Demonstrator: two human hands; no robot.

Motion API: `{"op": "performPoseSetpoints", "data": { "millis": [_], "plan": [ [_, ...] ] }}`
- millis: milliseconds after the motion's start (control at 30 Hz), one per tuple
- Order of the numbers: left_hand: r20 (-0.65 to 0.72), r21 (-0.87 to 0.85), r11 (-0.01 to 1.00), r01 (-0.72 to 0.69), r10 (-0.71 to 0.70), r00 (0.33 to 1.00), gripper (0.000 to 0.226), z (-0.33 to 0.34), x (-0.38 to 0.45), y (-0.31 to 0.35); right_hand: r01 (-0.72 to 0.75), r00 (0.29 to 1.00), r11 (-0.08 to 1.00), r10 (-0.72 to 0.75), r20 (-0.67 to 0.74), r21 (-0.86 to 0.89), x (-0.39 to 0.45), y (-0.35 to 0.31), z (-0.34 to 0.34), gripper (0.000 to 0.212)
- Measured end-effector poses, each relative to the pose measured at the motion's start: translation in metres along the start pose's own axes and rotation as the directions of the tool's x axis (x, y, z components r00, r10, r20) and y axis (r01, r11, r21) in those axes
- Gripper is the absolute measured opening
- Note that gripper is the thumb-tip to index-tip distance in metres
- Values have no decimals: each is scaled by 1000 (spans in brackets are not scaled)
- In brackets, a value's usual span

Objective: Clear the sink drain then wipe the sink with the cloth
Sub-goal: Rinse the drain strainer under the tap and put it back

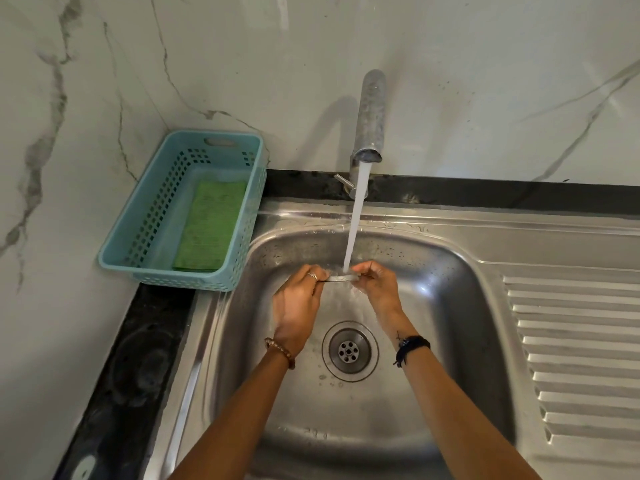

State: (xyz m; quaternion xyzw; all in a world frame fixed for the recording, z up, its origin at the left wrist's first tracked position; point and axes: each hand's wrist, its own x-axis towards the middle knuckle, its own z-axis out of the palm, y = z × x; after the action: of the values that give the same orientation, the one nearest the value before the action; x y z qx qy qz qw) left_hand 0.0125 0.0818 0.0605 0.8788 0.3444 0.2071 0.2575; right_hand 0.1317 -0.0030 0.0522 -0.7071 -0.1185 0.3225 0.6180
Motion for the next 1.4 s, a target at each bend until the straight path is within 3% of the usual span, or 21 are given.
{"op": "performPoseSetpoints", "data": {
  "millis": [100,167,267,367,467,533,600,667,733,833,933,1000,1067,1133,1167,1267,1400],
  "plan": [
    [18,-146,958,247,-248,969,4,2,-1,-6,51,997,985,-41,67,-163,2,-5,2,22],
    [90,-298,844,445,-440,894,4,3,-1,-9,75,988,968,-39,149,-241,1,-11,-3,21],
    [243,-458,675,578,-530,812,3,8,-4,-8,129,976,896,-38,216,-425,2,-27,-13,16],
    [421,-571,412,710,-595,684,8,9,-1,2,283,954,797,-290,72,-534,13,-62,-15,14],
    [523,-585,313,748,-559,643,19,7,4,13,441,844,699,-536,-5,-563,40,-104,-6,16],
    [537,-583,310,751,-546,643,21,4,7,15,466,849,674,-524,74,-572,62,-123,3,20],
    [537,-580,308,754,-551,638,22,3,7,14,437,890,630,-409,203,-642,77,-129,11,29],
    [532,-579,310,754,-557,637,22,3,7,13,439,894,625,-377,243,-646,85,-127,15,28],
    [526,-577,308,756,-568,633,22,4,6,11,374,927,788,-316,200,-489,87,-123,18,30],
    [520,-571,307,762,-583,624,22,4,4,9,133,988,988,-126,85,-75,82,-118,15,33],
    [509,-577,320,751,-578,638,22,4,2,6,50,995,959,-70,65,278,69,-103,4,32],
    [487,-591,350,727,-563,668,20,4,0,4,12,1000,928,-21,21,372,53,-79,-4,23],
    [444,-612,409,677,-531,722,20,4,-2,3,-31,999,989,27,28,144,28,-50,-13,25],
    [378,-583,519,625,-507,774,22,5,-6,3,-43,986,989,65,155,-141,2,-19,-20,21],
    [345,-545,585,600,-496,797,22,5,-9,3,-31,978,979,72,196,-204,-10,-6,-23,19],
    [274,-436,735,519,-441,854,15,7,-22,3,94,986,970,-59,158,-226,-38,13,-33,21],
    [177,-453,786,420,-383,907,19,6,-44,5,242,962,928,-193,192,-283,-66,20,-44,21]
  ]
}}
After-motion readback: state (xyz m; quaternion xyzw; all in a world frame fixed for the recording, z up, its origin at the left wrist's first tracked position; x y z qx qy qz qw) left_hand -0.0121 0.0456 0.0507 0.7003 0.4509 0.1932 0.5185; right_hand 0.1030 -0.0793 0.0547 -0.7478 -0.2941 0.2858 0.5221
